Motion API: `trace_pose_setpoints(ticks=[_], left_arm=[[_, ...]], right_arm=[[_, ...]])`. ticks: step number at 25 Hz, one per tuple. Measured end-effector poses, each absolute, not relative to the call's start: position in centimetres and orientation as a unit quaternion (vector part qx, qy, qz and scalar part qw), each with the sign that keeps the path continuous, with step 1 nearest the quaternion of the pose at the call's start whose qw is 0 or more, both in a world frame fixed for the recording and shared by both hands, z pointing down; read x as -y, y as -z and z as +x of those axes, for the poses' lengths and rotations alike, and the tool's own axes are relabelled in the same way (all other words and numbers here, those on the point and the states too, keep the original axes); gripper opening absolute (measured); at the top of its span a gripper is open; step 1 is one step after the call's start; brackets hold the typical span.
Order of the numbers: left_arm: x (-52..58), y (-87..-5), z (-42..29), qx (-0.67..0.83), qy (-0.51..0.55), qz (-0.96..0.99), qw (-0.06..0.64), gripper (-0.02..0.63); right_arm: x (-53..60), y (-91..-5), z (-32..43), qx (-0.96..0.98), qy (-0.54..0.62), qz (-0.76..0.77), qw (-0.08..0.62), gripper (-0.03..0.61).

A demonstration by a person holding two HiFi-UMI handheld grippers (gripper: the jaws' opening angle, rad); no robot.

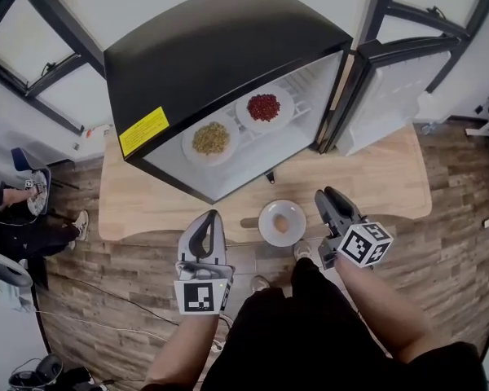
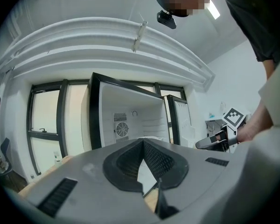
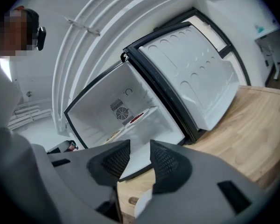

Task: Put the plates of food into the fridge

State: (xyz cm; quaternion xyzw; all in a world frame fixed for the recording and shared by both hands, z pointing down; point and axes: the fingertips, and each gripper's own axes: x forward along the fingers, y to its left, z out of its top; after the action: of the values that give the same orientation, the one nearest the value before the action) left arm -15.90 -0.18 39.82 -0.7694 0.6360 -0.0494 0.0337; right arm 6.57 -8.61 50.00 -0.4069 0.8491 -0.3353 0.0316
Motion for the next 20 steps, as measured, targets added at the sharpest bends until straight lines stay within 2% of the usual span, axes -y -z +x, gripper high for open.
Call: trace_pose_setpoints(ticks=[14, 20], left_arm=[[-3.2, -42.1, -16.3, -0.594, 0.056, -0.803, 0.009, 0.003], [-4.6, -42.7, -18.1, -0.591, 0.081, -0.802, 0.033, 0.003]], right_arm=[[0.1, -61.5, 8.6, -0.734, 0.462, -0.494, 0.056, 0.133], [-1.4, -66.7, 7.4, -0.694, 0.508, -0.507, 0.057, 0.135]])
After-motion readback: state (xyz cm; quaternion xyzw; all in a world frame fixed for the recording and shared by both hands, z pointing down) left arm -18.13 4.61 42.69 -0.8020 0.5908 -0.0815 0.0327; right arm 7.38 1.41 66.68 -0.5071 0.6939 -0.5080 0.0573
